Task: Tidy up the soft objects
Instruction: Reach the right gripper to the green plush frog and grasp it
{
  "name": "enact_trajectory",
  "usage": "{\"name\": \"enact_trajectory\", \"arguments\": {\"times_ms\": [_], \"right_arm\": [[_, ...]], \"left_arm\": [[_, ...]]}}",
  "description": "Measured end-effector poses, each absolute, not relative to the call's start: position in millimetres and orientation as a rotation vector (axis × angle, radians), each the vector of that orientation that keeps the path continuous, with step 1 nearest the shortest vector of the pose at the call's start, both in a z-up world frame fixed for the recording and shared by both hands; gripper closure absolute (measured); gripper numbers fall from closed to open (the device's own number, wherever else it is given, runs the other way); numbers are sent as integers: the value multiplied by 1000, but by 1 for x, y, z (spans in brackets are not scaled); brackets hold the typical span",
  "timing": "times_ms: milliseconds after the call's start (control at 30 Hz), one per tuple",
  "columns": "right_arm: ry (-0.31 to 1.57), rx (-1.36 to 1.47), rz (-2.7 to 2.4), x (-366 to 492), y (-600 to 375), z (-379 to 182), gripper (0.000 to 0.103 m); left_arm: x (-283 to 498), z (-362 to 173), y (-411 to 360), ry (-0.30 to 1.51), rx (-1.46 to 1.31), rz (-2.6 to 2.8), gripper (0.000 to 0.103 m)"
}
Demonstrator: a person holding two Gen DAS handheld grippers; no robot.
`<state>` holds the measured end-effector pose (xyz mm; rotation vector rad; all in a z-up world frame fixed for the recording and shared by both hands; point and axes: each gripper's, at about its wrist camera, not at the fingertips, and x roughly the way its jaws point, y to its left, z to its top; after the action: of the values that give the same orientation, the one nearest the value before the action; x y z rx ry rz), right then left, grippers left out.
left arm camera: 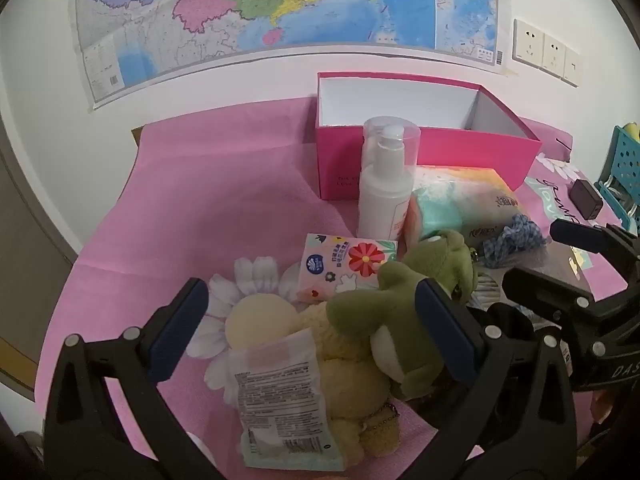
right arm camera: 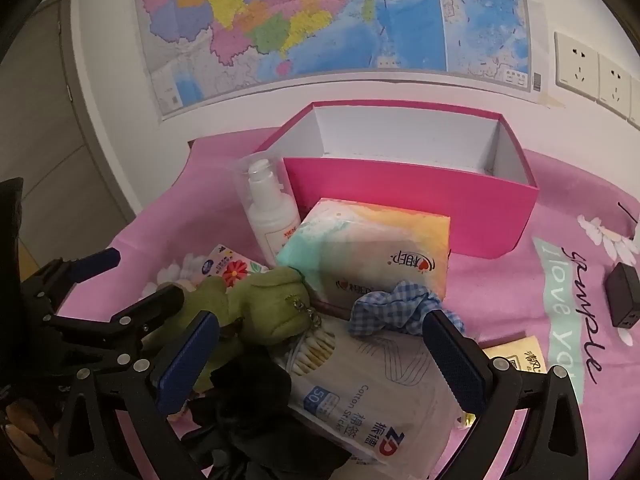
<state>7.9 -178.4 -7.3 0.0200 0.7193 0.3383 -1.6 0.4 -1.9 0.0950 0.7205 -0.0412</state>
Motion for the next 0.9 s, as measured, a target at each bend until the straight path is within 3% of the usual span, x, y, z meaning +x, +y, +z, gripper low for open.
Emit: {"name": "enact_trajectory", "arguments": {"times_ms": [467,667,800,900], "right_arm": [[719,-16,435,11,-168,-4,0],[783,-22,529,28,-151,-13,17],[835,32,569,43,-149,-25,19],[874,103,610,54,-152,-31,19]], "left_arm": [[-13,3,9,725,107,-130,2],[-23,-2,17,744,121,-215,5],[-29,-2,11,733,137,-269,19],[-26,-2,10,743,139,-293,21]]}}
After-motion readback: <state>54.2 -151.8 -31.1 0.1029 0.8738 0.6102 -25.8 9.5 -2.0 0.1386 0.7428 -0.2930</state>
